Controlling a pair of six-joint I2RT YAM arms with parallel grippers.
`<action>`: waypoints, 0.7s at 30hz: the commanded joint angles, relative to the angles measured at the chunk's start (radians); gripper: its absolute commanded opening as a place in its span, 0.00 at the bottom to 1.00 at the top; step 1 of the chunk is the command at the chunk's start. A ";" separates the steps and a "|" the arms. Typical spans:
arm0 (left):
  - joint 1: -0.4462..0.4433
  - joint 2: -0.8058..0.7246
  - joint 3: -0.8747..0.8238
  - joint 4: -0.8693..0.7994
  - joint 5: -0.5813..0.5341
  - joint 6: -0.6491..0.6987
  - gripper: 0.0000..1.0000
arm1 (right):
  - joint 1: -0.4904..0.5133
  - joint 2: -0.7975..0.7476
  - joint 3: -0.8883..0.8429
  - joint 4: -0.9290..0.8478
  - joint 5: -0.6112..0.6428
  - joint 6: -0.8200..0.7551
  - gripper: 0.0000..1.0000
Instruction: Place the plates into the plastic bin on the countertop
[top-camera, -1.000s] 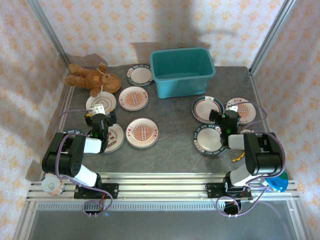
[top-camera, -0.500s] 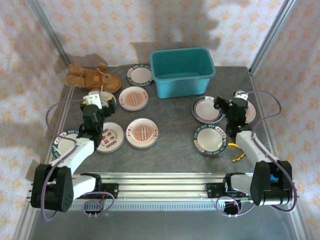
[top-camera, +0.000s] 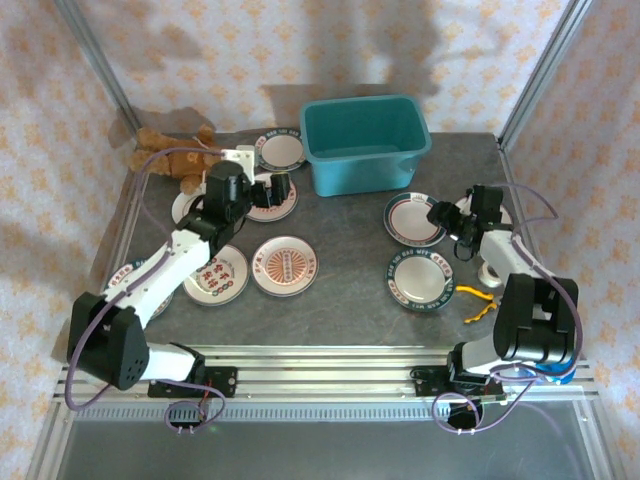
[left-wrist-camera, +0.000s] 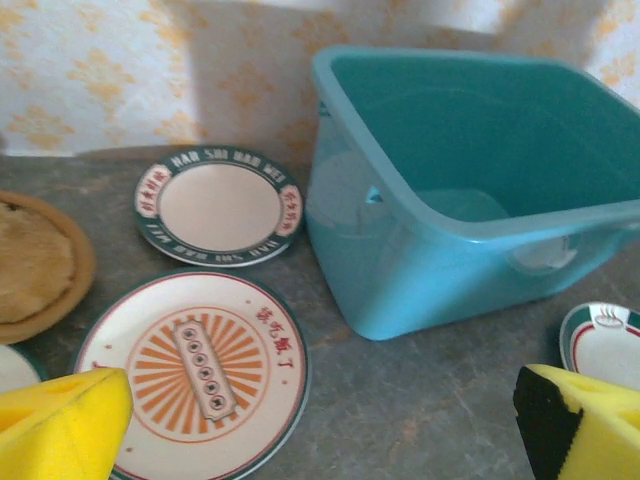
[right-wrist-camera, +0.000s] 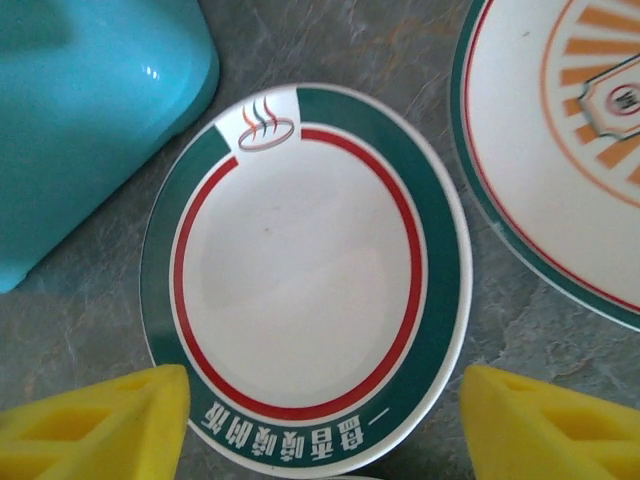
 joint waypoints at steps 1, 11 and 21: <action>-0.019 0.037 0.084 -0.098 0.048 -0.024 0.99 | -0.017 0.019 0.033 -0.051 -0.074 -0.001 0.70; -0.031 0.250 0.399 -0.242 0.052 -0.094 0.99 | 0.089 0.078 0.241 -0.154 -0.034 0.040 0.66; -0.009 0.516 0.789 -0.444 0.048 -0.215 0.99 | 0.311 0.288 0.673 -0.342 0.162 0.289 0.70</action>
